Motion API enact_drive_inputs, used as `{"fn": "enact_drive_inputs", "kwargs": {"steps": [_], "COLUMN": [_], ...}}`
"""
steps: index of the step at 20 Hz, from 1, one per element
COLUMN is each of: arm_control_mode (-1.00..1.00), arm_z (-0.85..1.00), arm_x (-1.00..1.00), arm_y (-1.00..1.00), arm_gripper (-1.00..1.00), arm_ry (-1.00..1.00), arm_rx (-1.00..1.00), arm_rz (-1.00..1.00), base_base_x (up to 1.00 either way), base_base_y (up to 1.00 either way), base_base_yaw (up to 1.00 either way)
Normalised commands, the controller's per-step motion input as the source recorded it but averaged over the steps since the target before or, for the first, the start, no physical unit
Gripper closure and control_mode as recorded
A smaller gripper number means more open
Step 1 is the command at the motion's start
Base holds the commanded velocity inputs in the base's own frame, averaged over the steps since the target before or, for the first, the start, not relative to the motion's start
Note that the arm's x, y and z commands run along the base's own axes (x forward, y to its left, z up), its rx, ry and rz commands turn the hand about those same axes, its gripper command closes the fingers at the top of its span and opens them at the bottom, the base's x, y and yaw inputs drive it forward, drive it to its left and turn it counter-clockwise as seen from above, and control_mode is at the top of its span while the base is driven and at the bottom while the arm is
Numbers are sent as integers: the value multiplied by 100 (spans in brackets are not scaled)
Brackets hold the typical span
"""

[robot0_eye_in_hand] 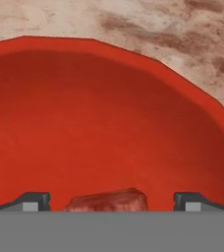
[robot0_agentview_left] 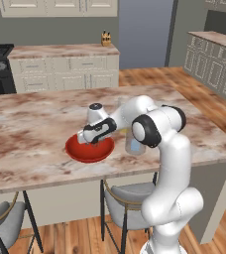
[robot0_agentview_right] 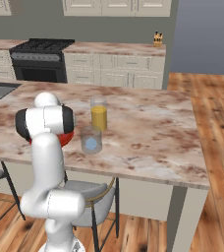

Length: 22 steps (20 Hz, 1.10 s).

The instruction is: There are two ice cubes in the ice bowl. Place both ice cubes in the glass cup.

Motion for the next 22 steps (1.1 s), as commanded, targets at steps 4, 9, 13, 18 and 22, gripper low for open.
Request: {"fn": "enact_drive_inputs", "kwargs": {"steps": [4,9,13,18,22], "arm_control_mode": [-100,-100,-100,-100,-100], "arm_z": [0,-1,0,0,0], "arm_x": [-10,-12,-1,3,-5], "arm_y": [0,0,0,0,0], "arm_gripper": [-100,-100,-100,100,100], "arm_ry": [0,0,0,3,0], "arm_rx": [0,0,0,0,0], "arm_rz": [0,0,0,0,-1], "base_base_x": [0,0,0,0,0], "base_base_y": [0,0,0,0,0], "base_base_yaw": [0,0,0,0,0]}}
